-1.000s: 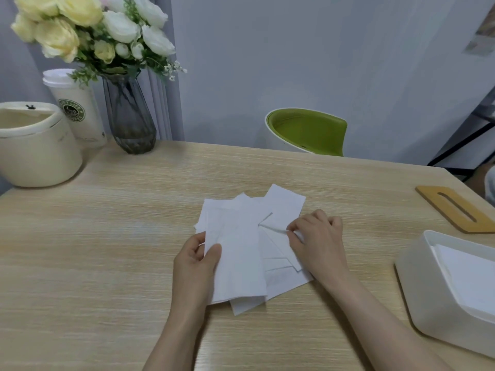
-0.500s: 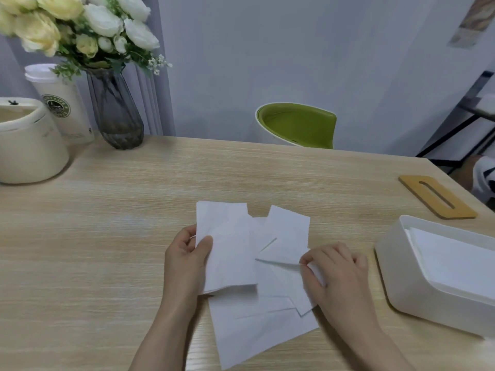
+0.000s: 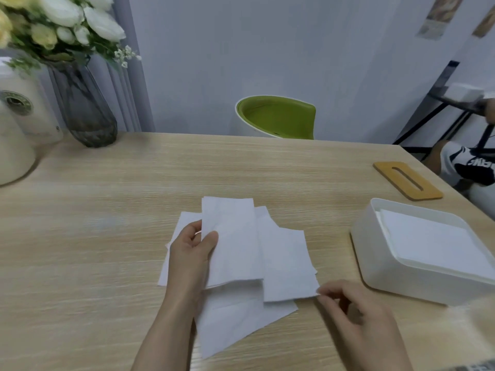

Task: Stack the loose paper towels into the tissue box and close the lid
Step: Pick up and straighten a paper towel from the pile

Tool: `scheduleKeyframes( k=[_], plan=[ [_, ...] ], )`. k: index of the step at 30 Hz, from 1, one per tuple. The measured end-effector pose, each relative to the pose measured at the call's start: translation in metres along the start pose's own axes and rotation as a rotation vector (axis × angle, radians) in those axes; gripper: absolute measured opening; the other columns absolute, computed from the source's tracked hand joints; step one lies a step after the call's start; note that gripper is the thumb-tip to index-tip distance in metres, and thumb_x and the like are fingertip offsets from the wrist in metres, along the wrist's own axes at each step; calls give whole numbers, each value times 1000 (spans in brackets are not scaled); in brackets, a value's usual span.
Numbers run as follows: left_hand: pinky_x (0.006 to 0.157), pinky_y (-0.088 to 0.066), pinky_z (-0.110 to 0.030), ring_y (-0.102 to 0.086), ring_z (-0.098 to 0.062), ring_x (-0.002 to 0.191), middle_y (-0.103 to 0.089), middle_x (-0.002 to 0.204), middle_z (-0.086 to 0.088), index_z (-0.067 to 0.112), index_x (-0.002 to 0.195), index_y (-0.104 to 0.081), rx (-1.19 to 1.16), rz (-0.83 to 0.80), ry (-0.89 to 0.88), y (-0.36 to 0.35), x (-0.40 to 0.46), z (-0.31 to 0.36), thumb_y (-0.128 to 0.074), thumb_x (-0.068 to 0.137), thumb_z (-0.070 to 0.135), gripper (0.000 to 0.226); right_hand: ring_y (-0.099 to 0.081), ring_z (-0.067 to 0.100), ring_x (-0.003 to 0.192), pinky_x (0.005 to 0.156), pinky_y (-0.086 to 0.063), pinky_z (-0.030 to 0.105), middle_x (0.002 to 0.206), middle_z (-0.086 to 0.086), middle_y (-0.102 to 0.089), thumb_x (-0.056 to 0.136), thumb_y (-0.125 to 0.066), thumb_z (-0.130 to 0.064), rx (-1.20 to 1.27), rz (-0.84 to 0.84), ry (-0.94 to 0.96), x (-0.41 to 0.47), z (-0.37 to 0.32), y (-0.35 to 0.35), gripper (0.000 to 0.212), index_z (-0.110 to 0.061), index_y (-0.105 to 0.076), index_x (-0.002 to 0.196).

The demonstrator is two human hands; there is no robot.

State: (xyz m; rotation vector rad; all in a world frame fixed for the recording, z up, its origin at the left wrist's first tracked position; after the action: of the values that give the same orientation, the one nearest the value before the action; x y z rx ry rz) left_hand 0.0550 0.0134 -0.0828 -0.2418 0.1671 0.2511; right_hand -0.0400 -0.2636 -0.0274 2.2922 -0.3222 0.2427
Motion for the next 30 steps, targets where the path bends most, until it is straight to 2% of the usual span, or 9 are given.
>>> scheduleKeyframes(
  k=[2, 5, 8, 10, 14, 19, 22, 27, 30],
  plan=[
    [67, -49, -30, -72, -12, 76, -77, 90, 3, 26, 102, -67, 9, -3, 6, -1, -1, -4, -64, 91, 9, 21, -52, 4, 59, 58, -39, 8, 76, -12, -68, 75, -74, 2, 186, -34, -99, 2, 4, -6, 40, -37, -69, 82],
    [58, -51, -22, -72, -9, 71, -77, 86, 3, 27, 100, -67, -5, -18, 15, -1, -2, -6, -63, 90, 7, 22, -54, 19, 72, 64, -43, 10, 86, 5, -72, 81, -62, 8, 526, -108, -310, 9, 12, -17, 38, -25, -66, 99],
    [62, -52, -26, -73, -13, 76, -77, 89, 2, 27, 101, -67, -22, -42, 20, -4, -3, -7, -63, 90, 7, 24, -52, 17, 60, 61, -43, 21, 90, 3, -74, 73, -69, -15, 662, -131, -523, 14, 18, -20, 40, -21, -60, 112],
    [68, -51, -32, -73, -15, 80, -77, 92, 1, 28, 103, -66, -20, -56, 17, -6, -5, -7, -63, 90, 8, 24, -45, 15, 48, 57, -39, 27, 81, 3, -75, 83, -68, -23, 616, -160, -582, 21, 19, -22, 32, -23, -57, 113],
    [63, -51, -28, -73, -13, 75, -77, 89, 1, 27, 105, -65, -43, -57, 9, -6, -6, -6, -63, 90, 7, 25, -52, -1, 39, 42, -35, 8, 53, -11, -65, 86, -67, -15, 556, -230, -564, 33, 12, -36, 21, -15, -64, 106],
    [64, -51, -28, -72, -12, 76, -77, 89, -1, 26, 104, -65, -35, -81, 7, -8, -11, -5, -63, 90, 7, 24, -66, 7, 63, 62, -45, 23, 67, -2, -73, 82, -67, -3, 491, -197, -517, 33, 13, -44, 12, -12, -73, 89],
    [67, -49, -32, -71, -13, 73, -76, 84, 0, 32, 98, -68, -10, -88, 11, -10, -13, -6, -61, 92, 8, 25, -62, 3, 57, 56, -45, 20, 64, 0, -72, 85, -66, -7, 436, -104, -454, 35, 14, -32, 11, -15, -72, 81],
    [68, -50, -32, -70, -10, 74, -75, 84, 3, 31, 98, -68, 27, -77, 27, -11, -15, -8, -50, 99, 13, 26, -66, 9, 60, 51, -48, 13, 72, 5, -75, 88, -64, -10, 664, 30, -503, 33, 17, -12, 6, -11, -70, 88],
    [71, -51, -33, -70, -12, 78, -76, 91, 2, 30, 103, -66, 47, -87, 38, -14, -16, -8, -45, 101, 15, 26, -55, 2, 39, 36, -38, 9, 57, 1, -69, 89, -61, -8, 770, 52, -515, 34, 5, -7, 6, -8, -67, 91]
  ],
)
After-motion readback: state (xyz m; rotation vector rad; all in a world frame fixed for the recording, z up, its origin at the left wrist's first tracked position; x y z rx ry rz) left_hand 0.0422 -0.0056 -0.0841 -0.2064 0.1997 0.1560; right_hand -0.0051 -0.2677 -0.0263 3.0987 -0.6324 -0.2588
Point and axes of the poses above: each hand's wrist, its own x-axis towards the middle knuckle, its own y-axis out of the back of the hand, z = x × y, the point moved 9 cm from there along x, towards the middle knuckle
